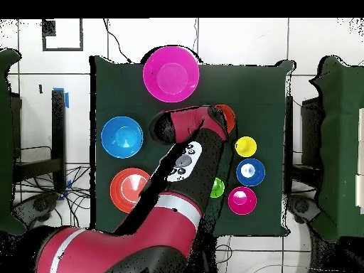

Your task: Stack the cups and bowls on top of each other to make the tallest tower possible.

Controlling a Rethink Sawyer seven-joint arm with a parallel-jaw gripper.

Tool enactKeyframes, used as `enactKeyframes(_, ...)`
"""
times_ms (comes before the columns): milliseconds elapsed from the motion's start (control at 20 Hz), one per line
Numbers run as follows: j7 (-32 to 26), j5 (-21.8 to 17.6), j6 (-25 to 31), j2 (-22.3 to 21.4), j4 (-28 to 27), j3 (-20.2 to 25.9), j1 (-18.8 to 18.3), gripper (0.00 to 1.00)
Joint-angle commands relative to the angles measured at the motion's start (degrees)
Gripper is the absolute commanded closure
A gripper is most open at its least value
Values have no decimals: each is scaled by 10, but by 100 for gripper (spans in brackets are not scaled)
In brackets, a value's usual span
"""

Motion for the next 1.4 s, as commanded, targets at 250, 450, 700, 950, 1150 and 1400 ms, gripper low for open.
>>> enactKeyframes(250,39,-1,-41,21,15,97,-10,0)
enactKeyframes(450,46,0,-43,23,14,93,-8,0)
enactKeyframes(700,39,-9,-41,25,11,86,-6,100)
enactKeyframes(950,37,-16,-54,30,9,82,-6,100)
enactKeyframes(1150,34,-21,-63,31,12,81,-8,100)
enactKeyframes(1400,24,-26,-71,30,17,81,-13,100)
